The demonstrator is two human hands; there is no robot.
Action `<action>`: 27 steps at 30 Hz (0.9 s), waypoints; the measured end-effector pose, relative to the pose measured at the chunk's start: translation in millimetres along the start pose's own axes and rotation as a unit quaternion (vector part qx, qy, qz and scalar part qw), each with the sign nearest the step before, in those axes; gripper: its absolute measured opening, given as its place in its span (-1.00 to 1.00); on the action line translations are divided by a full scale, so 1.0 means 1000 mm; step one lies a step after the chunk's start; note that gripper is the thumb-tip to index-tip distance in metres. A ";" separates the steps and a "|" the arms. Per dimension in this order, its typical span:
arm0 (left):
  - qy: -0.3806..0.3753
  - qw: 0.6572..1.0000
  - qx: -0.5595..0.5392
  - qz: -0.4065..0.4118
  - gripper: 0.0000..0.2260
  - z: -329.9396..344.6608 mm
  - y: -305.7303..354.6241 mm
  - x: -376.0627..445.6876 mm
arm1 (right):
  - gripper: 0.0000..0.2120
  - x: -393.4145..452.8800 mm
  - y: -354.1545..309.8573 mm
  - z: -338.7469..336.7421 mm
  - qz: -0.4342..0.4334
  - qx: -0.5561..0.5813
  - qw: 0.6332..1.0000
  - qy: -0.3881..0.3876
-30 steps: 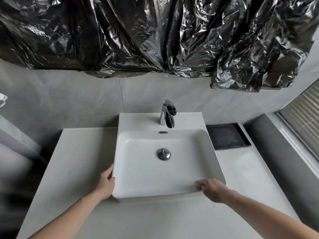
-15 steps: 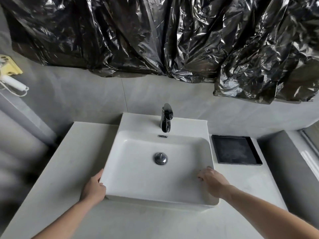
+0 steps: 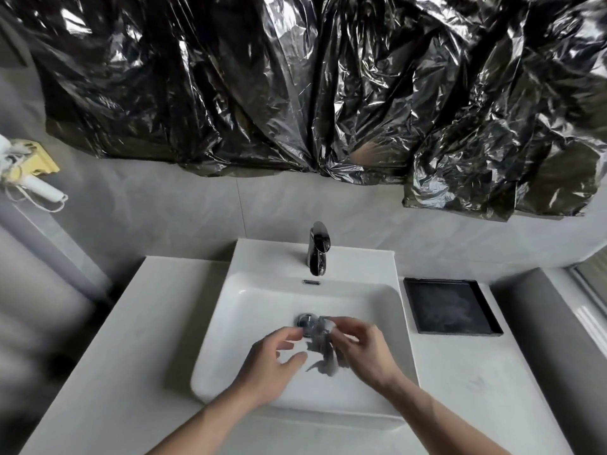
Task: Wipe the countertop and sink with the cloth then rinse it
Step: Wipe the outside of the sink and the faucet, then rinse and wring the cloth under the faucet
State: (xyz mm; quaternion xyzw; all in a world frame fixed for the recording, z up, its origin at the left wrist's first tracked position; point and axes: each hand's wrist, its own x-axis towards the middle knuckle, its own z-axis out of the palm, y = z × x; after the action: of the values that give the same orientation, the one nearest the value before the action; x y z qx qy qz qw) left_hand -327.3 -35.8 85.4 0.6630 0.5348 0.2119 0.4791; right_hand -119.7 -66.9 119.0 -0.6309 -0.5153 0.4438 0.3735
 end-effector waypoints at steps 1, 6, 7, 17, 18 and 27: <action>-0.003 1.000 -0.015 0.012 -0.71 0.000 0.009 0.000 | -0.80 -0.003 -0.004 0.004 -0.012 0.005 1.000 0.000; 0.005 0.998 -0.020 0.059 -0.93 -0.016 0.029 -0.004 | -0.81 -0.017 -0.022 0.012 -0.022 0.020 0.998 0.059; 0.002 0.998 -0.020 0.061 -0.93 -0.020 0.027 -0.003 | -0.80 -0.019 -0.022 0.012 -0.025 0.001 0.997 0.075; -0.029 0.997 -0.019 0.066 -0.82 -0.035 0.032 0.015 | -0.66 -0.008 0.003 -0.004 0.001 -0.234 0.957 0.173; -0.028 0.998 -0.014 0.061 -0.82 -0.036 0.034 0.018 | -0.58 -0.004 0.005 -0.007 0.009 -0.255 0.951 0.175; 0.046 0.985 0.085 0.146 -0.83 -0.039 0.037 0.042 | -0.63 0.030 0.000 -0.031 -0.029 -0.298 0.946 0.123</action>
State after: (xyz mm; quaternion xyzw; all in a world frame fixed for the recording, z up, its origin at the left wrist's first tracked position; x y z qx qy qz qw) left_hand -325.6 19.7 124.7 0.7620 0.4696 0.2633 0.3599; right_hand -88.2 -37.6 123.4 -0.7479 -0.5922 0.1774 0.2419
